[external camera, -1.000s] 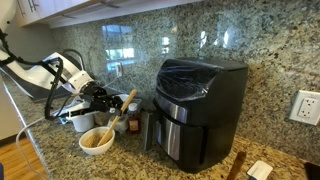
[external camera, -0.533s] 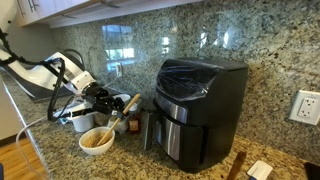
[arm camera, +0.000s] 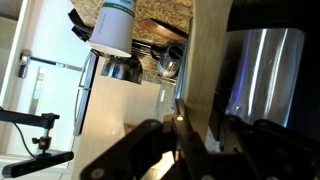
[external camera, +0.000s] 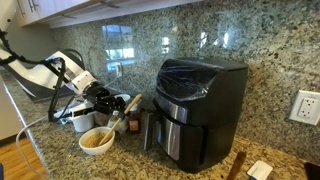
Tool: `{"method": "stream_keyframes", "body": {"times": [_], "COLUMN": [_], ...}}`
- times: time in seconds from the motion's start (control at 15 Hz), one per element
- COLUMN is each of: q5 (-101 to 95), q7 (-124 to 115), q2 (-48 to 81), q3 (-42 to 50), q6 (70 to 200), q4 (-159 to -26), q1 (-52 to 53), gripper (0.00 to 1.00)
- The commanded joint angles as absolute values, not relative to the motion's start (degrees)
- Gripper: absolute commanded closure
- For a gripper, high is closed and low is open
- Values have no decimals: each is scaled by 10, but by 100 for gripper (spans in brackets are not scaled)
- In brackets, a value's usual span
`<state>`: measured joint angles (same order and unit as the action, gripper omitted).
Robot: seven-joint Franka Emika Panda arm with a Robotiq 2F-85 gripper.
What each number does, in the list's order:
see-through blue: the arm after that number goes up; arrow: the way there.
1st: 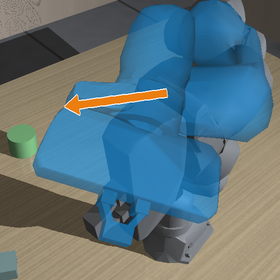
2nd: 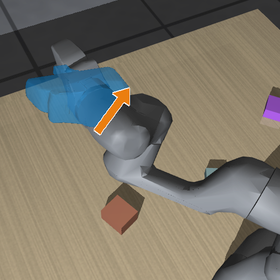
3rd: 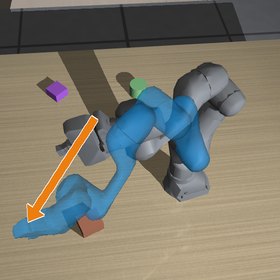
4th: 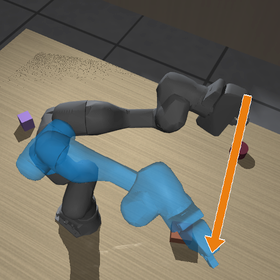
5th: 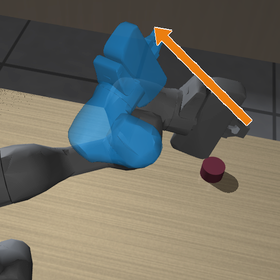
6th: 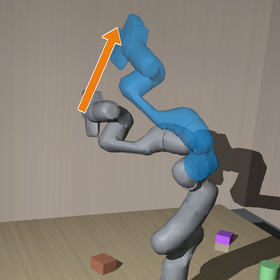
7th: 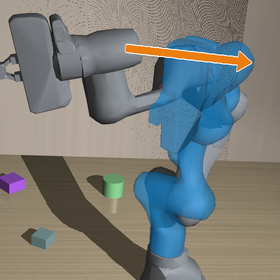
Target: Use the wooden spoon to mix the contents in the bowl
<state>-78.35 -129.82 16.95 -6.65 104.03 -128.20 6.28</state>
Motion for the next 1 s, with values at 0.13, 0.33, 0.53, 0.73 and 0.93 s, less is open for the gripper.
{"method": "stream_keyframes", "body": {"times": [0.13,0.33,0.53,0.73,0.93], "q5": [-781,-781,-782,-782,-782], "q7": [-1298,-1294,-1288,-1284,-1281], "q2": [140,129,116,104,95], "q3": [-66,-66,-65,-62,-59], "q6": [1049,1044,1038,1034,1028], "q4": [-1290,-1288,-1284,-1278,-1270], "q1": [60,60,60,60,59], "gripper": [93,93,93,93,93]}}
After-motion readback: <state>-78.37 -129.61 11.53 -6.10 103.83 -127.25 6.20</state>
